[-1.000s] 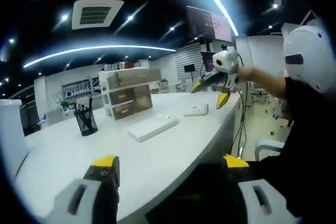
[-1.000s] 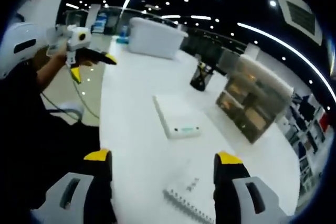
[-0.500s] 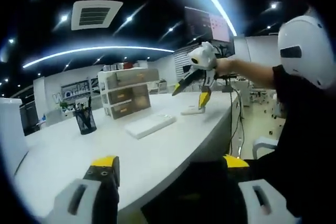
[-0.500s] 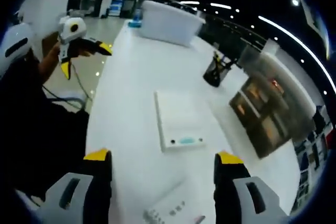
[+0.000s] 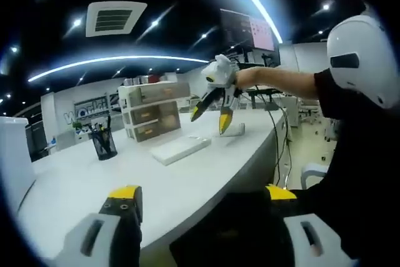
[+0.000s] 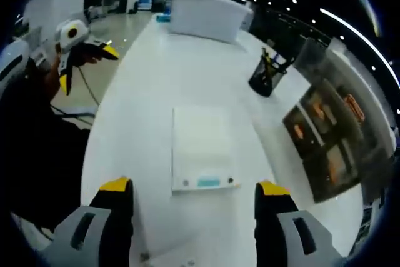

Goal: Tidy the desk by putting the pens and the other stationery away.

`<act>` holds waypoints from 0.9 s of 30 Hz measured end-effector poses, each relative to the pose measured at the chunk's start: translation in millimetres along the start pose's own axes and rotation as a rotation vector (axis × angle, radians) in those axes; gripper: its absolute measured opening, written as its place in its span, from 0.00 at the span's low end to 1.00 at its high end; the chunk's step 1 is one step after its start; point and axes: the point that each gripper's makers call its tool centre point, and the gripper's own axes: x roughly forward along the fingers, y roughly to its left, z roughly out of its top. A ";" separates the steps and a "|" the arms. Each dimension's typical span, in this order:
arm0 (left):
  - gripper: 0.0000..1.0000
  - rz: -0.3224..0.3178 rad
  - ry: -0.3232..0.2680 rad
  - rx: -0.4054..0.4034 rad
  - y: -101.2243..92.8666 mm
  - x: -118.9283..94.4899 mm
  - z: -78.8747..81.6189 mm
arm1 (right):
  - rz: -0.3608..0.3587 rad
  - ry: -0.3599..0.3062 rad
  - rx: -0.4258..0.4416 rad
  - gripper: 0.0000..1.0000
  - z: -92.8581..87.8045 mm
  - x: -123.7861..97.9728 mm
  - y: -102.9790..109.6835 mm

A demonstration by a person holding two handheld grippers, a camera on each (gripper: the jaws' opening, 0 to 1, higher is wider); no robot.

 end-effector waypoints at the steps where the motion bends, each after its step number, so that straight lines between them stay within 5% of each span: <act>1: 0.77 0.001 0.000 0.000 0.4 -0.5 -0.1 | 0.007 0.002 -0.001 0.75 0.4 2.6 -0.4; 27: 0.77 -0.020 -0.011 -0.010 -2.3 -3.3 2.0 | 0.162 0.145 0.016 0.73 -19.7 42.3 -11.4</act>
